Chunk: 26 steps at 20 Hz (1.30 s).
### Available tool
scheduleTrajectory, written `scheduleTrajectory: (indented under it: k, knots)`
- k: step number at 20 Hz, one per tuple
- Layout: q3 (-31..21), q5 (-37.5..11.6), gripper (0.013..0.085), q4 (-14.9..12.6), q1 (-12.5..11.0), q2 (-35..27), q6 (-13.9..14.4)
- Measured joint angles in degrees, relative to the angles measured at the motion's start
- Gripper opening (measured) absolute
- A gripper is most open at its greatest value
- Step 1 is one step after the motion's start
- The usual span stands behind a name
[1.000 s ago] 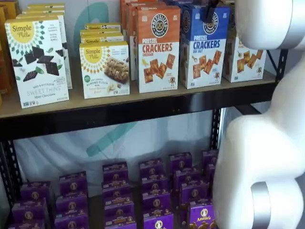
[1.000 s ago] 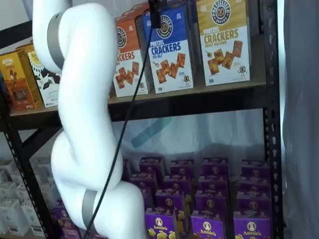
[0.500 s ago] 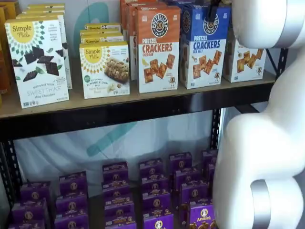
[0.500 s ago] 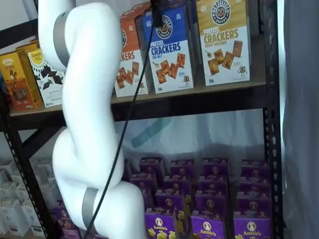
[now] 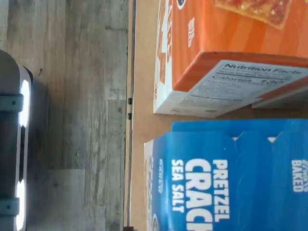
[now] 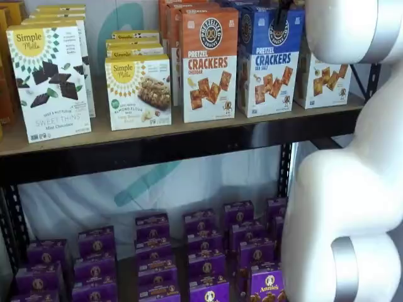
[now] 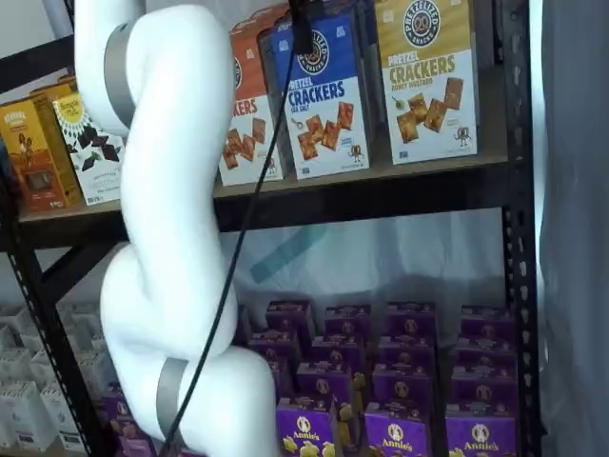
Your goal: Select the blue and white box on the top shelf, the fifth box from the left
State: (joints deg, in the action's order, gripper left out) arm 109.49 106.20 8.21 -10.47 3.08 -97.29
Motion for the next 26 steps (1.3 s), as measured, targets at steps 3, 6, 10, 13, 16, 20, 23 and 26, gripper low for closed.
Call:
scheduleTrajectory:
  k: [3, 6, 10, 13, 16, 20, 23, 26]
  knots:
    - [-0.5, -0.4, 0.085, 0.4, 0.0, 0.2, 0.1]
    - [-0.4, -0.2, 0.077, 0.6, 0.0, 0.2, 0.2]
    - [0.0, 0.3, 0.073, 0.7, -0.2, 0.0, 0.1]
    - [0.1, 0.3, 0.073, 0.8, -0.4, 0.0, 0.0]
    - [0.1, 0.5, 0.073, 0.8, -0.5, 0.0, -0.1]
    - [-0.1, 0.4, 0.065, 0.8, -0.5, 0.1, -0.2]
    - [-0.4, 0.3, 0.065, 0.5, -0.4, 0.4, -0.2]
    - [-0.5, 0.5, 0.065, 0.7, -0.4, 0.6, -0.1]
